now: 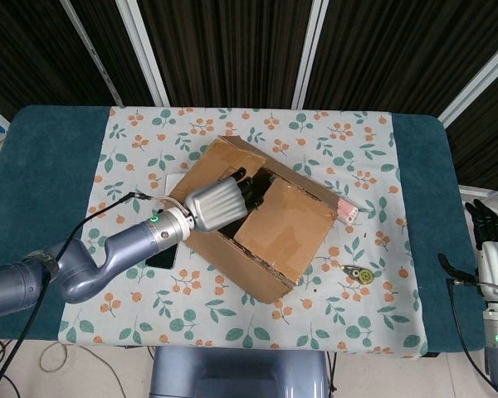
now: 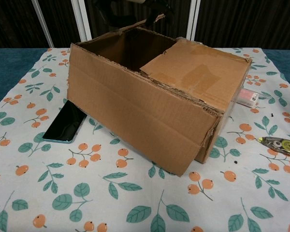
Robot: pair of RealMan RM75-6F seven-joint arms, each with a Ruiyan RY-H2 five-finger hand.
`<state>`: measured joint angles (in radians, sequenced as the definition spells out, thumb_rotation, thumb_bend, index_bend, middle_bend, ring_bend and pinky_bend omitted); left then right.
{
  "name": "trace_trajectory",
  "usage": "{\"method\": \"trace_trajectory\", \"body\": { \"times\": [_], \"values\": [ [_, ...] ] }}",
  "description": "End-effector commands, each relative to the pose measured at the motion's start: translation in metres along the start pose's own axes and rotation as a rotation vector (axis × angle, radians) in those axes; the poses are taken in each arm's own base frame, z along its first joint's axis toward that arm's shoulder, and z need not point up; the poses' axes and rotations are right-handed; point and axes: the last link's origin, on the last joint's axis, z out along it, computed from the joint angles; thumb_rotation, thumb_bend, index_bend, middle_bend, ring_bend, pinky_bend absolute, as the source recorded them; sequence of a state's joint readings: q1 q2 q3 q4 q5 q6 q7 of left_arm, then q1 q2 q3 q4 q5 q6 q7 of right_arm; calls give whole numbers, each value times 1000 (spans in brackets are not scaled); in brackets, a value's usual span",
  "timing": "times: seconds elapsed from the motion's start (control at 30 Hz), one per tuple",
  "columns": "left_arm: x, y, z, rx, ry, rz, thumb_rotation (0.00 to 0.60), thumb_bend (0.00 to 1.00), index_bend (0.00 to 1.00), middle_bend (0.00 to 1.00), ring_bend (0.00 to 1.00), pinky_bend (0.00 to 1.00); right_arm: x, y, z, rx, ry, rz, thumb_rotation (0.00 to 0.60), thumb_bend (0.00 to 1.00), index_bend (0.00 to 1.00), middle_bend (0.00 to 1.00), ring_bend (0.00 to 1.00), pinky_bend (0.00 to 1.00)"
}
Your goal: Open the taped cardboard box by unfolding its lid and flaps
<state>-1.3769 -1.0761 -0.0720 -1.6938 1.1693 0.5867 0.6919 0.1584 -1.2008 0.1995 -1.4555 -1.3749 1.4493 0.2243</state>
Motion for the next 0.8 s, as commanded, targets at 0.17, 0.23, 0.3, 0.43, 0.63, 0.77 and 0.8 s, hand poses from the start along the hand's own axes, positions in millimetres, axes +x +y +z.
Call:
{"method": "trace_trajectory", "body": {
  "times": [0.17, 0.23, 0.3, 0.43, 0.63, 0.77, 0.8],
  "values": [
    [8, -16, -9, 31, 7, 34, 600, 627, 131, 502, 171, 197, 0, 0, 0, 3, 3, -1, 600, 325, 0, 0, 0, 225],
    [10, -22, -13, 44, 8, 44, 600, 627, 131, 502, 171, 197, 0, 0, 0, 2, 2, -1, 600, 327, 0, 0, 0, 225],
    [12, -28, -17, 57, 8, 50, 600, 627, 131, 506, 178, 197, 0, 0, 0, 2, 2, 0, 600, 328, 0, 0, 0, 225],
    [14, -39, -27, 80, 1, 70, 600, 628, 132, 514, 187, 197, 0, 1, 0, 1, 5, 0, 600, 329, 0, 0, 0, 225],
    [14, -49, -42, 99, -10, 94, 600, 629, 132, 517, 194, 197, 0, 0, 0, 4, 6, -2, 600, 331, 0, 0, 0, 225],
    [8, -57, -54, 119, -33, 98, 600, 629, 131, 517, 194, 197, 1, 0, 0, 5, 11, -1, 600, 331, 0, 0, 0, 225],
    [4, -59, -58, 127, -45, 99, 600, 629, 131, 517, 194, 197, 2, 0, 0, 5, 11, -1, 600, 332, 0, 0, 0, 225]
  ]
}}
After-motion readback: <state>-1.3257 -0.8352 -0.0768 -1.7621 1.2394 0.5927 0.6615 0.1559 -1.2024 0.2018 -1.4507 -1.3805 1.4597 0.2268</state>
